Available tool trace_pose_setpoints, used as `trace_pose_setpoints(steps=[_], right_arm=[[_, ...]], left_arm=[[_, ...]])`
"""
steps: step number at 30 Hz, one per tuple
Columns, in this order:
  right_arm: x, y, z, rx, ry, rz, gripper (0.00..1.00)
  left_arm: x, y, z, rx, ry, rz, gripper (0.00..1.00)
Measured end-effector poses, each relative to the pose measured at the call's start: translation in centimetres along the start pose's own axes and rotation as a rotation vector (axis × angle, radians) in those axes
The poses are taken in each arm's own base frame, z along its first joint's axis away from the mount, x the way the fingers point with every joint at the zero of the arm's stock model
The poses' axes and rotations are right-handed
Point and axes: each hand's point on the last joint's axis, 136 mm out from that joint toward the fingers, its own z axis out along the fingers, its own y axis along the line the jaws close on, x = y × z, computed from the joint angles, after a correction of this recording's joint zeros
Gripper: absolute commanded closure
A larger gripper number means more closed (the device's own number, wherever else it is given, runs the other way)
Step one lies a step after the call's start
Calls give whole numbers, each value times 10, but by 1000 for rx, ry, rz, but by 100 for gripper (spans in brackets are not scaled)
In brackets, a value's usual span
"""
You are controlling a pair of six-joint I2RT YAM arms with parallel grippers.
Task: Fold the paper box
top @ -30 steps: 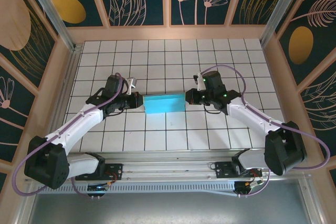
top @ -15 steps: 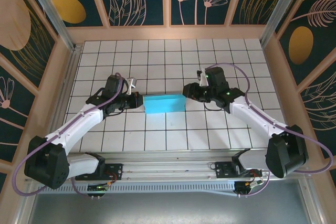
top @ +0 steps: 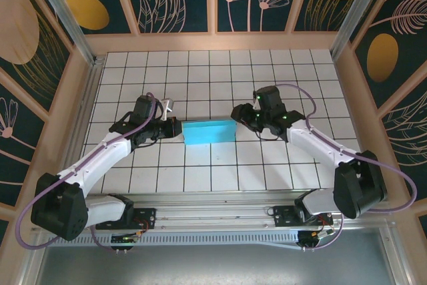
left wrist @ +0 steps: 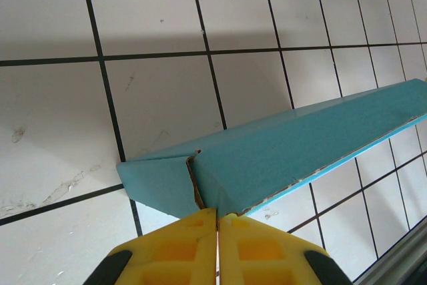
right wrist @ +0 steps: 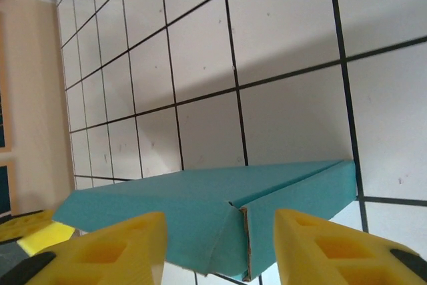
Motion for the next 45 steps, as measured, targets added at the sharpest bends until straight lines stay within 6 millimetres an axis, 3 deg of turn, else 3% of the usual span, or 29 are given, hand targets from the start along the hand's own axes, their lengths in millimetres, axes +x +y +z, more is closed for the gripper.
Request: trace_pose_setpoints(steps=[3, 5, 11, 19, 23, 27, 29, 34, 45], right_arm=[[3, -4, 5, 4, 7, 15, 64], [4, -4, 6, -6, 5, 20, 68], [2, -4, 9, -29, -15, 20, 72], [1, -3, 10, -36, -26, 16, 75], [0, -3, 10, -36, -26, 16, 75], [0, -3, 10, -36, -26, 16, 75], [0, -3, 10, -36, -26, 16, 75], [0, -3, 10, -37, -27, 12, 75], [1, -5, 11, -37, -28, 12, 78]], left_arm=[[0, 0, 0, 0, 0, 0, 86], [0, 1, 0, -3, 1, 4, 69], [3, 2, -4, -16, 4, -18, 60], [-15, -9, -26, 2, -107, -85, 48], [-28, -12, -29, 18, -167, -172, 32], [-32, -8, -24, 31, -201, -269, 25], [-31, -4, -16, 37, -202, -315, 26], [-20, 7, 4, 54, -183, -427, 42], [-15, 6, 12, 129, -195, -511, 76]])
